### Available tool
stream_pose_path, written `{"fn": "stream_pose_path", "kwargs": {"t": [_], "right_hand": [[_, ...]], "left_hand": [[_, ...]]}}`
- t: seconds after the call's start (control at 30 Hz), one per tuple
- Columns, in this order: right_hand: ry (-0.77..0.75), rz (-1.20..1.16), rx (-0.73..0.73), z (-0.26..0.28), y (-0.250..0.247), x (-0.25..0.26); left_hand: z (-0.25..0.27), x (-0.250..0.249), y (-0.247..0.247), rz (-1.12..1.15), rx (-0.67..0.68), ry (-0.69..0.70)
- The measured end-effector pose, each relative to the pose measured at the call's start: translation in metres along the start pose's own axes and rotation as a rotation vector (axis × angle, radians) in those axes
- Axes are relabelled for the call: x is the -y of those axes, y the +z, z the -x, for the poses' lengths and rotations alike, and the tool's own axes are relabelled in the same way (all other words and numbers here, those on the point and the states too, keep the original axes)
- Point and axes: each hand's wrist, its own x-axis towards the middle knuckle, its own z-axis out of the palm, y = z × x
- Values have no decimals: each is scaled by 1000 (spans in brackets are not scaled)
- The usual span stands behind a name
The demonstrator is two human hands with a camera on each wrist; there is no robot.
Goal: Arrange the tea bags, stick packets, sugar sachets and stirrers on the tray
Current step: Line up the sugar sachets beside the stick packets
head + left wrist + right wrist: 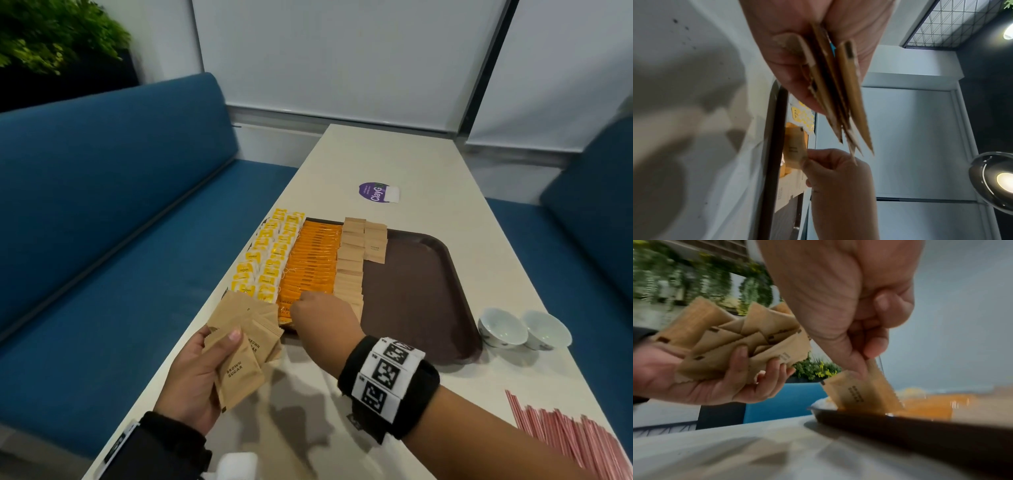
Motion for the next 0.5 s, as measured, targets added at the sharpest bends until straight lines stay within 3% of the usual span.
{"fn": "stream_pose_path", "kwargs": {"t": [0.13, 0.23, 0.33, 0.5], "right_hand": [[0, -70, -461, 14, 5, -29], [-46, -218, -668, 30, 5, -56], [-32, -423, -762, 44, 3, -79], [62, -646, -728, 58, 5, -104]], "left_hand": [[-7, -2, 13, 9, 106, -36], [-13, -1, 32, 27, 182, -74], [-21, 6, 55, 33, 222, -123], [-33, 28, 84, -16, 343, -245]]}}
